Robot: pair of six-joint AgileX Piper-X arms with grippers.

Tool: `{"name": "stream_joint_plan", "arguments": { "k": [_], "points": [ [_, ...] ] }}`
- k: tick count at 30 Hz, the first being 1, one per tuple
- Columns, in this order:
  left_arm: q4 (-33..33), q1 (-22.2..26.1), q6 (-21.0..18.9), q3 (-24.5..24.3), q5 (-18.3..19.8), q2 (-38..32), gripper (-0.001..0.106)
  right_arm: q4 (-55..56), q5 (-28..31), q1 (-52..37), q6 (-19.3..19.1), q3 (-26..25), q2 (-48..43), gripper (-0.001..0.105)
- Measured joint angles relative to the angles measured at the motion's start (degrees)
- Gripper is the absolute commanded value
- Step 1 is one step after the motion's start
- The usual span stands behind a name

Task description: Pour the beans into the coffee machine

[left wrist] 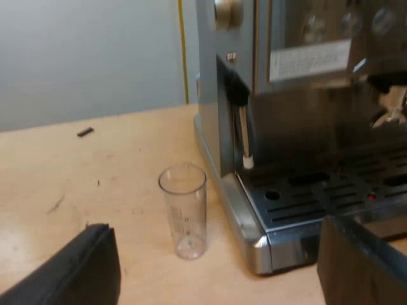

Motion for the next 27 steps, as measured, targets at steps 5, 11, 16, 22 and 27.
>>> {"name": "stream_joint_plan", "arguments": {
  "k": [5, 11, 16, 22, 27],
  "points": [
    [-1.3, 0.0, 0.0, 3.2, -0.1, 0.1, 0.066, 0.0, -0.3, 0.0, 0.1, 3.3, 0.0, 0.062],
    [-1.4, 0.0, 0.0, 5.2, -0.1, 0.1, 0.066, 0.0, -0.3, 0.0, 0.1, 7.6, 0.0, 0.062],
    [-1.7, 0.0, 0.0, 6.4, -0.1, 0.1, 0.066, 0.0, -0.3, 0.0, 0.1, 10.2, 0.1, 0.062],
    [-1.5, 0.0, 0.0, 7.3, -0.1, 0.1, 0.066, 0.0, -0.4, 0.0, 0.1, 13.0, 0.1, 0.062],
    [-0.4, 0.0, 0.0, 7.4, -0.1, 0.1, 0.066, 2.5, -0.5, 0.0, 0.1, 13.4, 0.1, 0.062]
  ]
}}
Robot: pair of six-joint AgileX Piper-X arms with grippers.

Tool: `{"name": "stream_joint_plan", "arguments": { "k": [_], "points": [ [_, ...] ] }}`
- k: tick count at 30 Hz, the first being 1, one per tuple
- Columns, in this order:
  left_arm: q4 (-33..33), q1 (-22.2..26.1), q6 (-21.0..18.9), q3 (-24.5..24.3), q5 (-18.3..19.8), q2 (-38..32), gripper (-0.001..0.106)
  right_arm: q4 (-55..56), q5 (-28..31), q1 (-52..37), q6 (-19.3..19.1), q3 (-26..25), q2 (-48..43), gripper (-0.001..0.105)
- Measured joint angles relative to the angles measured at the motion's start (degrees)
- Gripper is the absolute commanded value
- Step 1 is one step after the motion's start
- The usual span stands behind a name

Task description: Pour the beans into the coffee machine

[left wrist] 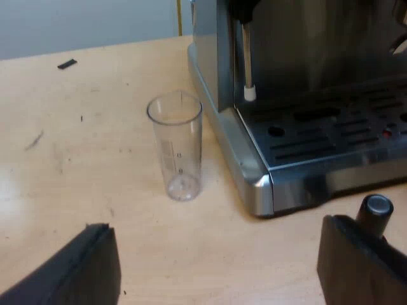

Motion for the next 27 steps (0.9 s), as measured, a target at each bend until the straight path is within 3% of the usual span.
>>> {"name": "stream_joint_plan", "arguments": {
  "k": [27],
  "points": [
    [0.0, 0.0, 0.0, 0.0, 0.0, 0.0, 0.066, 3.1, -0.1, 0.0, 0.0, 0.2, 0.0, 0.062]
  ]
}}
